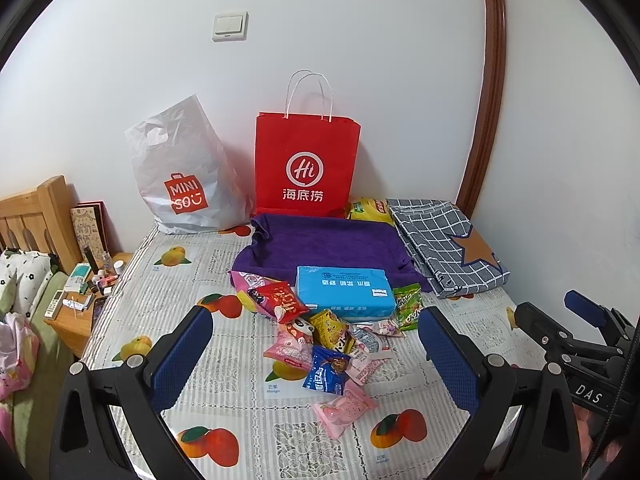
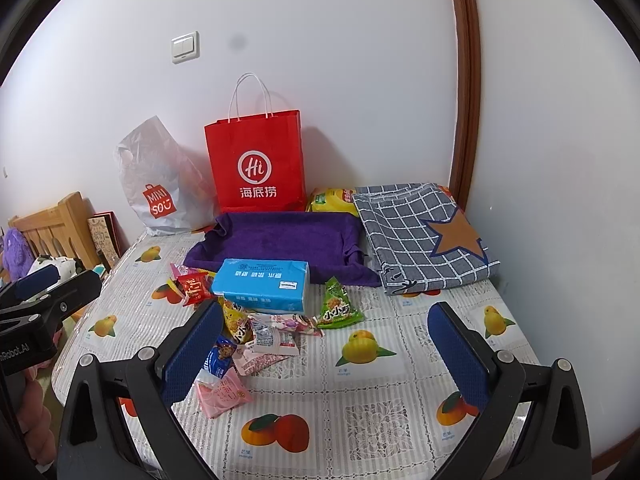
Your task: Organize snacks
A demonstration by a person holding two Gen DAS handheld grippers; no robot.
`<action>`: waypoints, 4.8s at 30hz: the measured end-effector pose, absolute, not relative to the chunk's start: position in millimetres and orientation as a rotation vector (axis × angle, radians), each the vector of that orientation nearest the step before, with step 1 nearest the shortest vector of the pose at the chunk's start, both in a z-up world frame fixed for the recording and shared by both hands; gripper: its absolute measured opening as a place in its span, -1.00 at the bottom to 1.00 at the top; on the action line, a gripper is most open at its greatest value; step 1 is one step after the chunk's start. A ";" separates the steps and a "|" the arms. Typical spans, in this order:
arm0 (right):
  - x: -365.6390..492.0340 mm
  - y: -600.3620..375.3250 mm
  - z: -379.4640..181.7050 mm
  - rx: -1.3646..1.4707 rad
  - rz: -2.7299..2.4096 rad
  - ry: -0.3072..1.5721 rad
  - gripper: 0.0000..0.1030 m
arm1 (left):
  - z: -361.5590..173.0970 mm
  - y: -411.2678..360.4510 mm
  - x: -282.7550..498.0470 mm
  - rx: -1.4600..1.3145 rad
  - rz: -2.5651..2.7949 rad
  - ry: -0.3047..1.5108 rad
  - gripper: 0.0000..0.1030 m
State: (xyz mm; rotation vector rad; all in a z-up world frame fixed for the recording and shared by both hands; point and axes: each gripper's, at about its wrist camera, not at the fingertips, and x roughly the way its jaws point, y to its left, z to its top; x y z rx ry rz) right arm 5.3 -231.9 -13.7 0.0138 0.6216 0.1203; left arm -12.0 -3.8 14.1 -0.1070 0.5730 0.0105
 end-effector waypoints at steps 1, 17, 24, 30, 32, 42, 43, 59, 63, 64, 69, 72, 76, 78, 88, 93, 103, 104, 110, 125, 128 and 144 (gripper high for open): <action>5.2 -232.4 -14.1 0.016 0.120 0.628 0.97 | 14.4 -3.8 -11.4 -0.107 0.011 0.574 1.00; 6.9 -228.9 -14.8 0.004 0.124 0.591 0.97 | 12.0 -6.0 -12.9 -0.103 0.009 0.571 1.00; 17.8 -224.7 -23.6 0.018 0.121 0.594 0.97 | 1.7 -3.1 -3.6 -0.104 0.008 0.591 1.00; 30.9 -222.6 -38.5 0.036 0.110 0.610 0.97 | -15.3 4.4 14.0 -0.116 0.013 0.641 1.00; 37.0 -221.2 -45.2 0.016 0.087 0.611 0.97 | -22.2 7.6 21.3 -0.121 0.015 0.659 1.00; 68.9 -220.3 -89.5 0.006 0.094 0.678 0.97 | -64.8 15.2 52.0 -0.100 0.034 0.744 0.94; 71.8 -219.4 -94.7 0.002 0.095 0.698 0.95 | -70.9 16.5 56.3 -0.103 0.040 0.761 0.94; 149.6 -218.8 -166.7 -0.036 0.092 0.839 0.65 | -139.3 56.2 107.3 -0.182 0.095 0.922 0.92; 175.9 -229.4 -170.2 -0.022 0.068 0.838 0.61 | -143.7 64.9 118.8 -0.195 0.106 0.929 0.92; 182.3 -230.7 -172.0 -0.021 0.070 0.843 0.61 | -144.3 66.7 121.3 -0.197 0.109 0.932 0.92; 211.2 -229.0 -186.9 -0.020 0.073 0.877 0.56 | -148.4 78.8 135.0 -0.228 0.107 0.956 0.92; 224.5 -227.7 -196.7 -0.005 0.088 0.912 0.38 | -148.3 85.7 141.8 -0.263 0.096 0.955 0.92; 233.6 -224.7 -206.0 0.007 0.110 0.935 0.27 | -142.5 86.6 148.1 -0.274 0.074 0.938 0.92; 235.0 -223.5 -207.9 -0.005 0.114 0.934 0.14 | -138.3 83.7 152.0 -0.255 0.070 0.927 0.92; 220.2 -228.1 -199.9 0.007 0.135 0.931 -0.01 | -122.7 98.3 179.3 -0.272 0.091 0.890 0.92; 210.3 -232.7 -194.3 0.008 0.122 0.931 -0.01 | -128.6 98.2 202.8 -0.239 0.122 0.924 0.92; 197.8 -240.7 -194.5 -0.003 0.067 0.956 -0.01 | -158.8 97.0 226.8 -0.302 0.044 0.992 0.86; 195.7 -241.6 -194.8 0.000 0.070 0.961 -0.01 | -162.0 95.3 228.4 -0.308 0.021 1.010 0.86; 187.7 -243.7 -199.0 0.019 0.087 0.990 -0.01 | -170.1 91.6 226.4 -0.345 -0.041 1.036 0.23; 149.6 -240.3 -178.8 0.017 0.085 0.941 -0.01 | -132.5 117.9 154.5 -0.316 0.034 0.948 0.17; 144.5 -235.5 -175.5 0.008 0.105 0.942 -0.02 | -121.6 120.6 135.6 -0.317 0.045 0.919 0.17; 118.8 -224.5 -146.8 0.003 0.146 0.916 -0.02 | -75.6 94.5 96.1 -0.282 -0.009 0.835 0.17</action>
